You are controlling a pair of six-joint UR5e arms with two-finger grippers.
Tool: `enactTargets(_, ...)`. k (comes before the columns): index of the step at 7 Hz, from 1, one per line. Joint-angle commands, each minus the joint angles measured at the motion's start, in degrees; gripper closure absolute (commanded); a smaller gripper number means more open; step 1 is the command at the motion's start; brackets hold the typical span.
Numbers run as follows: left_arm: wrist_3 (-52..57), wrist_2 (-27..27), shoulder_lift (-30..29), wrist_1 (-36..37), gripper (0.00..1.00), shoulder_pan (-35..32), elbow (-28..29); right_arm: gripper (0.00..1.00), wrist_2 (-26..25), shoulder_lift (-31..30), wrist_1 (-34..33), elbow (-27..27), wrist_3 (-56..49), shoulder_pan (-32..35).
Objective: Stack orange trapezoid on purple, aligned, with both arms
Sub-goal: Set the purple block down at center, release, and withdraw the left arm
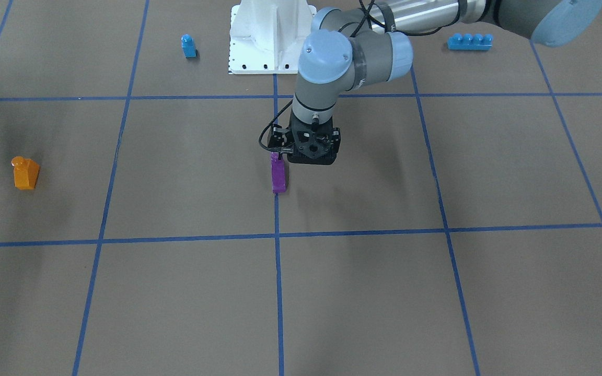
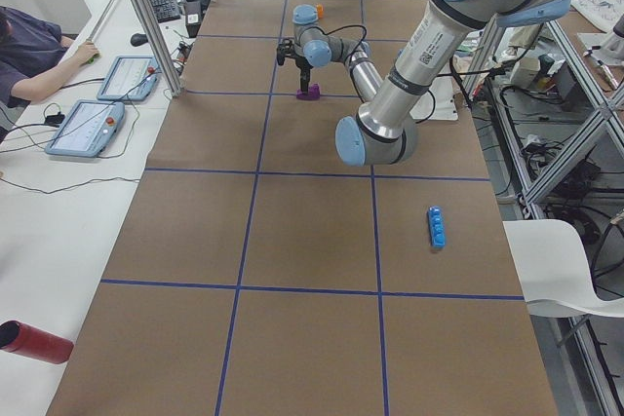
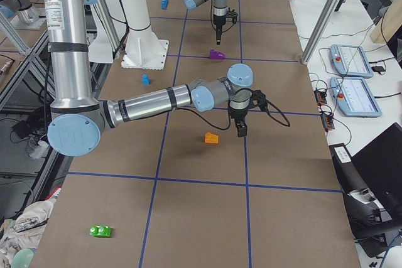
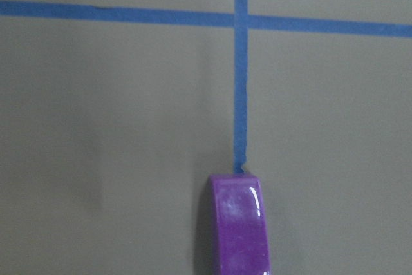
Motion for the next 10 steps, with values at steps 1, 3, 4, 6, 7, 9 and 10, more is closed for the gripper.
enactTargets(1, 18.2, -7.3, 14.0, 8.2, 0.0, -10.0, -15.9, 0.0, 0.0, -2.7, 3.8, -0.2, 4.4, -0.8)
enactTargets(3, 37.2, -14.1, 27.3, 8.3, 0.0, -22.6, -20.4, 0.0, -1.2, -6.8, 17.4, -0.9, 19.0, -5.2)
enactTargets(4, 47.5, -15.5, 32.4, 8.5, 0.0, -29.4, -20.7, 0.0, -2.5, -9.0, 23.9, -1.9, 23.9, -7.3)
enactTargets(6, 52.4, -16.4, 34.4, 8.6, 0.0, -32.9, -20.4, 0.0, -5.9, -10.0, 30.5, -3.7, 31.2, -13.1)
enactTargets(7, 52.4, -16.4, 34.4, 8.6, 0.0, -32.9, -20.4, 0.0, -8.6, -10.9, 32.1, -3.8, 33.2, -16.0)
enactTargets(9, 51.9, -16.8, 34.4, 8.6, 0.0, -32.9, -20.6, 0.0, -10.9, -10.9, 32.7, -4.4, 34.4, -19.1)
enactTargets(10, 51.8, -16.8, 34.4, 8.6, 0.0, -32.9, -20.5, 0.03, -10.9, -10.9, 33.0, -5.6, 34.4, -19.7)
